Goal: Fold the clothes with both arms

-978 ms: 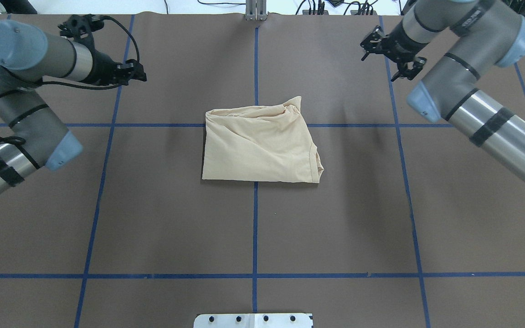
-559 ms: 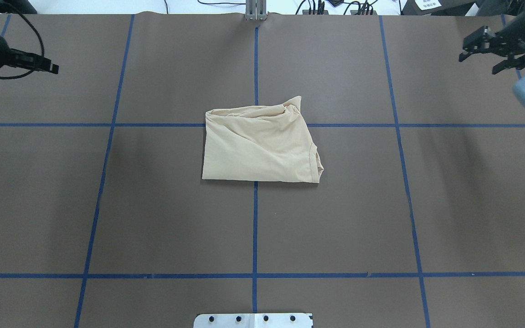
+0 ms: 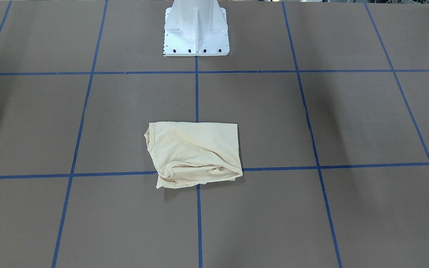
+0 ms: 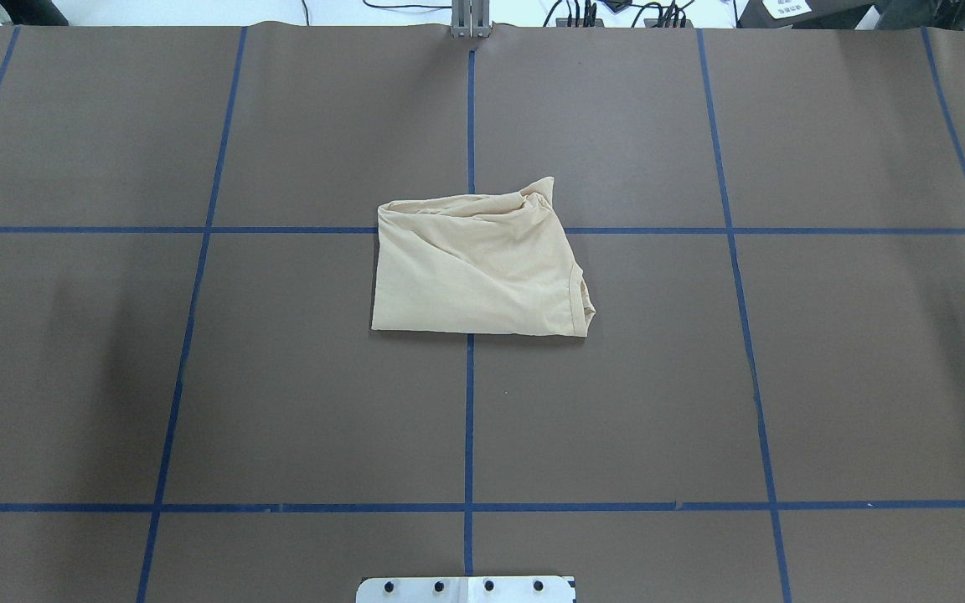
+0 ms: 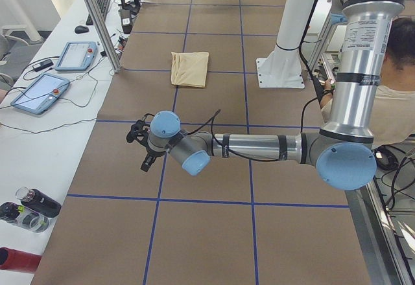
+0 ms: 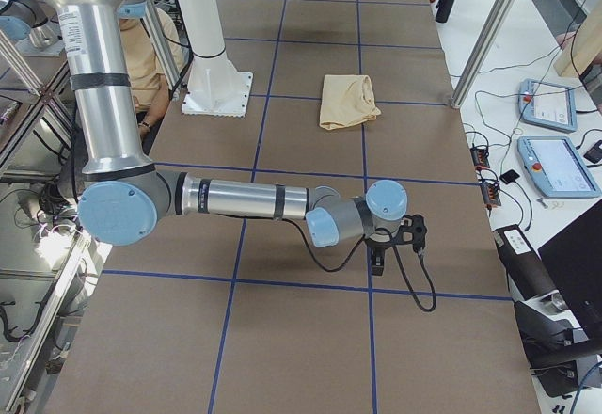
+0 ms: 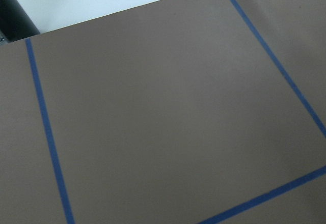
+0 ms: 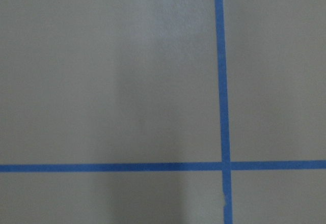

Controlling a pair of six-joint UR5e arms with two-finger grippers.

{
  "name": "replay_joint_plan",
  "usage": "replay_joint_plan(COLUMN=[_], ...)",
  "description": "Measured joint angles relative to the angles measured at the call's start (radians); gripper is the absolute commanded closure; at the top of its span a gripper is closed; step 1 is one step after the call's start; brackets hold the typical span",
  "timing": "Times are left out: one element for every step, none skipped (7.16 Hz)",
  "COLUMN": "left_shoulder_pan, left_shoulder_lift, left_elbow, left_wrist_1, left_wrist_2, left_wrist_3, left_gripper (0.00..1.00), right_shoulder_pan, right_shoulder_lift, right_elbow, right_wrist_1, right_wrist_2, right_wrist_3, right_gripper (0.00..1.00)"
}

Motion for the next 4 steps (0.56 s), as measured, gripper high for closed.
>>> replay_joint_plan(left_shoulder_pan=[-0.038, -0.058, -0.061, -0.053], left_shoulder_lift=[0.062, 0.106, 0.125, 0.130], left_elbow=[-0.063, -0.113, -0.149, -0.175], left_wrist_1=[0.030, 0.049, 0.068, 0.085], left_wrist_2=[-0.017, -0.022, -0.026, -0.025], left_wrist_3=[0.010, 0.013, 0.013, 0.013], left_gripper=[0.00, 0.00, 0.00, 0.00], right_shoulder_pan=[0.013, 0.027, 0.042, 0.052], right_shoulder_lift=[-0.019, -0.024, -0.026, -0.027], right_elbow=[0.007, 0.038, 0.095, 0.145], right_wrist_1=[-0.064, -0.153, -0.252, -0.326], right_wrist_2=[0.014, 0.019, 0.017, 0.012], right_wrist_3=[-0.131, -0.236, -0.294, -0.317], right_gripper=[0.01, 0.00, 0.00, 0.00])
